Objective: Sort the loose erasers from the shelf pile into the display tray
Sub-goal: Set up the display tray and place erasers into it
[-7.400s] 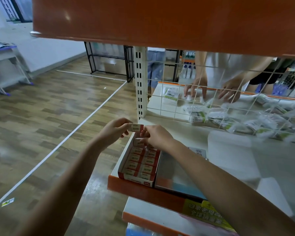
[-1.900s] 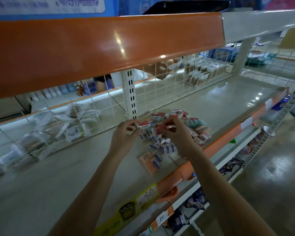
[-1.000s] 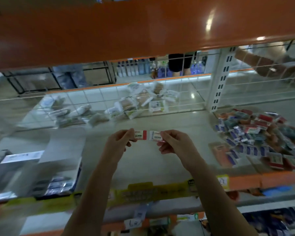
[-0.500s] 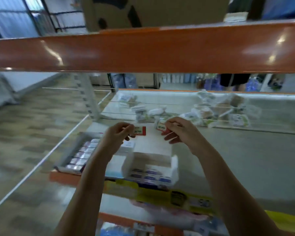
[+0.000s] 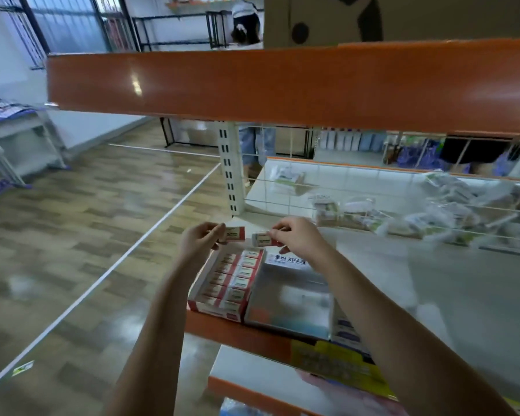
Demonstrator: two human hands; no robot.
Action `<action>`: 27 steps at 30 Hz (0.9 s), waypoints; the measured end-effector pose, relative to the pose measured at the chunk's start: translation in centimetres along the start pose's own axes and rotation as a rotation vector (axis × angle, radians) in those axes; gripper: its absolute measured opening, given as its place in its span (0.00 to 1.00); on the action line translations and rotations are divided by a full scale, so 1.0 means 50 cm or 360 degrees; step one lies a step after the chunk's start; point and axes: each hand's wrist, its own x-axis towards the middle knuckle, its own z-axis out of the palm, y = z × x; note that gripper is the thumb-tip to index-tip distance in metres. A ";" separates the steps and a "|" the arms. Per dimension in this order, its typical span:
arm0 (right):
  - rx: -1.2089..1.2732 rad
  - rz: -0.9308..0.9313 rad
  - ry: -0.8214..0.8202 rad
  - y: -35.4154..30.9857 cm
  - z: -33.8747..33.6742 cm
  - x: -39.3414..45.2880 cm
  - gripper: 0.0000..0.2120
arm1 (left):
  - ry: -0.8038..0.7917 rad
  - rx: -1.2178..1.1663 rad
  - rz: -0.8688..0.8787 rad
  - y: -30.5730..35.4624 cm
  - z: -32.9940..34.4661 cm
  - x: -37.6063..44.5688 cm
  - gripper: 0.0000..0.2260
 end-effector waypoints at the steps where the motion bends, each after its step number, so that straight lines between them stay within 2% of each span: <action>1: -0.0053 0.0007 -0.0013 -0.004 0.014 0.011 0.07 | 0.0011 -0.0020 -0.0026 -0.008 -0.006 0.003 0.06; 6: -0.0379 -0.0006 -0.0028 -0.027 0.070 0.052 0.08 | 0.0039 -0.0080 -0.0108 -0.038 -0.018 0.014 0.07; 16: -0.0674 -0.0104 0.0152 -0.024 0.144 0.077 0.10 | 0.0010 -0.0190 -0.0200 -0.064 -0.017 0.037 0.07; 27: -0.0911 -0.0318 0.0198 -0.007 0.183 0.082 0.02 | 0.0067 -0.0276 -0.0185 -0.069 -0.012 0.047 0.07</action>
